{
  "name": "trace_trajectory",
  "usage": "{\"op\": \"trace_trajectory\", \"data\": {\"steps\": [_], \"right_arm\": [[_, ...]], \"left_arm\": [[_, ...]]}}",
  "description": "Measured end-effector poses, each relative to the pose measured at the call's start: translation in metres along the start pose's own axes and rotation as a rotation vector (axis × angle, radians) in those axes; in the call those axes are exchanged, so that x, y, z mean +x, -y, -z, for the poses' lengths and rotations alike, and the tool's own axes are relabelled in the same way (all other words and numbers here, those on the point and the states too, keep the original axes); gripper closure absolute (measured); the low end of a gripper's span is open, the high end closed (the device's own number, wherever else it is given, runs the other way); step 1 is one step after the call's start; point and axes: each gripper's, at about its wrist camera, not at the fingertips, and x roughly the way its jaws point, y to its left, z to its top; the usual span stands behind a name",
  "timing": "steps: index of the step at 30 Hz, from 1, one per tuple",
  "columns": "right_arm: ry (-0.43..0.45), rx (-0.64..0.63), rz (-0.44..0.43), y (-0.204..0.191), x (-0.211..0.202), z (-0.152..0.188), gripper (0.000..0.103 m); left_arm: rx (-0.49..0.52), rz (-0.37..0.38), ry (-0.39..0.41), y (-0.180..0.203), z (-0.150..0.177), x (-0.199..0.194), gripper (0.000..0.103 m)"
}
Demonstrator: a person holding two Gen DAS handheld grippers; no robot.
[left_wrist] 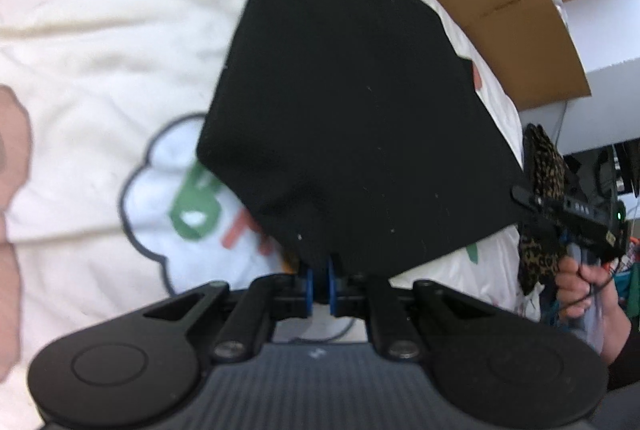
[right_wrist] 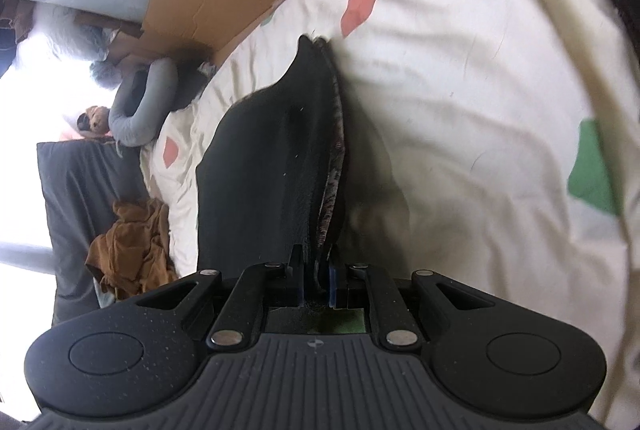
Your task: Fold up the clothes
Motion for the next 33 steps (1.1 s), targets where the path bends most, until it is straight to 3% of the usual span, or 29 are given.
{"op": "trace_trajectory", "data": {"steps": [14, 28, 33], "right_arm": [[0.097, -0.028, 0.074, -0.006, -0.010, -0.044, 0.094], [0.185, -0.068, 0.112, -0.013, -0.012, -0.094, 0.094], [0.211, -0.081, 0.113, -0.016, -0.016, -0.105, 0.094]], "left_arm": [[-0.068, 0.035, -0.094, 0.033, 0.007, 0.055, 0.095], [-0.112, 0.017, -0.122, 0.096, 0.010, 0.108, 0.095], [-0.098, 0.062, -0.150, 0.120, 0.016, 0.120, 0.096]]}}
